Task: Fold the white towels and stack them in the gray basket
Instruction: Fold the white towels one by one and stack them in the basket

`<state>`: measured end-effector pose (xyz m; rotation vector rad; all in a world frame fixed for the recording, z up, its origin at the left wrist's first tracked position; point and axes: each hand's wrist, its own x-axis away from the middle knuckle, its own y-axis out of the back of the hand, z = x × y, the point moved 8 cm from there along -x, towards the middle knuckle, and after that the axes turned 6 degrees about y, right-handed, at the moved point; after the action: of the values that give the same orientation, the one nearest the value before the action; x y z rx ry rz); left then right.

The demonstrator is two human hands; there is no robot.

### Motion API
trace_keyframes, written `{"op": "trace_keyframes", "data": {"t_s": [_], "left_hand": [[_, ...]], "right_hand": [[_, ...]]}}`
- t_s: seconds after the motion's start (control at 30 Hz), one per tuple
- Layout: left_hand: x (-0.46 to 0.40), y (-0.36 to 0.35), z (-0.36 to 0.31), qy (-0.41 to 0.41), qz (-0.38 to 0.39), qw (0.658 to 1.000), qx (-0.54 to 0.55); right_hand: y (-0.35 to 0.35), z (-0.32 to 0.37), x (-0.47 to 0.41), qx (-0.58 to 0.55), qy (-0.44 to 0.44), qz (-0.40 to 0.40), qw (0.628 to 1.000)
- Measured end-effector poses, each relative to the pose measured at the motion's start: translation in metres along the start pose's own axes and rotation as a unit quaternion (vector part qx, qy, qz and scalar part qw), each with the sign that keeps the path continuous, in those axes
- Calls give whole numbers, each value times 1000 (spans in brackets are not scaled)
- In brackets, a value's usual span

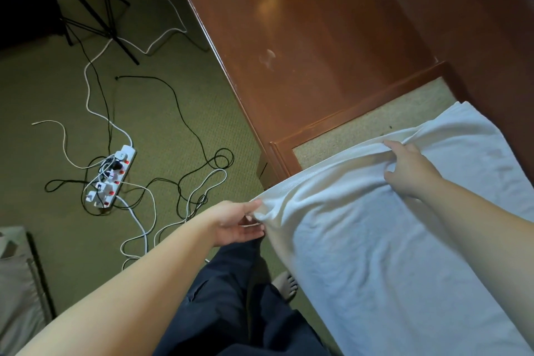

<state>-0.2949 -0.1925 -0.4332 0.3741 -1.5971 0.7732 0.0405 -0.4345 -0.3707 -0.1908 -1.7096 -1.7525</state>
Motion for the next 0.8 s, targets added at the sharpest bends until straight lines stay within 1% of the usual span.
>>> {"op": "trace_keyframes", "data": {"t_s": [0.07, 0.13, 0.2, 0.27, 0.3, 0.33, 0.37, 0.4, 0.43, 0.5, 0.53, 0.57, 0.63, 0.67, 0.77, 0.8], "left_hand": [[2, -5, -1, -5, -18, 1000, 25], [2, -4, -5, -9, -61, 997, 48], [4, 4, -12, -25, -106, 989, 101], [11, 11, -21, -59, -146, 973, 167], [16, 16, -28, -93, -190, 966, 149], [23, 18, -38, -140, -247, 956, 72], [31, 12, -50, -194, -296, 934, -44], [39, -3, -61, -256, -322, 896, -167], [42, -25, -69, -310, -312, 853, -280], [34, -70, -71, -373, -255, 778, -437], [26, -85, -69, -380, -241, 751, -483], [20, -94, -70, -386, -244, 735, -501], [14, -102, -77, -394, -266, 730, -491], [14, -103, -80, -398, -281, 721, -493], [16, -109, -90, -419, -322, 645, -553], [15, -109, -92, -421, -330, 632, -561]], "right_hand": [[3, 1, 2, -3, 7, 1, 1000], [6, 0, 2, -15, 14, -2, 1000], [12, -4, 2, -37, 16, -14, 999], [20, -9, 1, -71, 7, -38, 997], [25, -12, 2, -88, 1, -51, 995], [29, -15, 1, -106, -5, -62, 992], [33, -18, 1, -127, -13, -70, 989], [36, -20, 1, -152, -21, -76, 985], [40, -23, 0, -177, -27, -80, 981], [47, -30, -4, -207, -34, -86, 974], [50, -36, -7, -204, -38, -88, 974], [54, -43, -11, -189, -43, -90, 977], [64, -59, -21, -148, -63, -97, 982], [69, -68, -26, -129, -75, -101, 984], [81, -91, -49, -59, -79, -101, 990], [82, -99, -57, -37, -80, -85, 992]]}}
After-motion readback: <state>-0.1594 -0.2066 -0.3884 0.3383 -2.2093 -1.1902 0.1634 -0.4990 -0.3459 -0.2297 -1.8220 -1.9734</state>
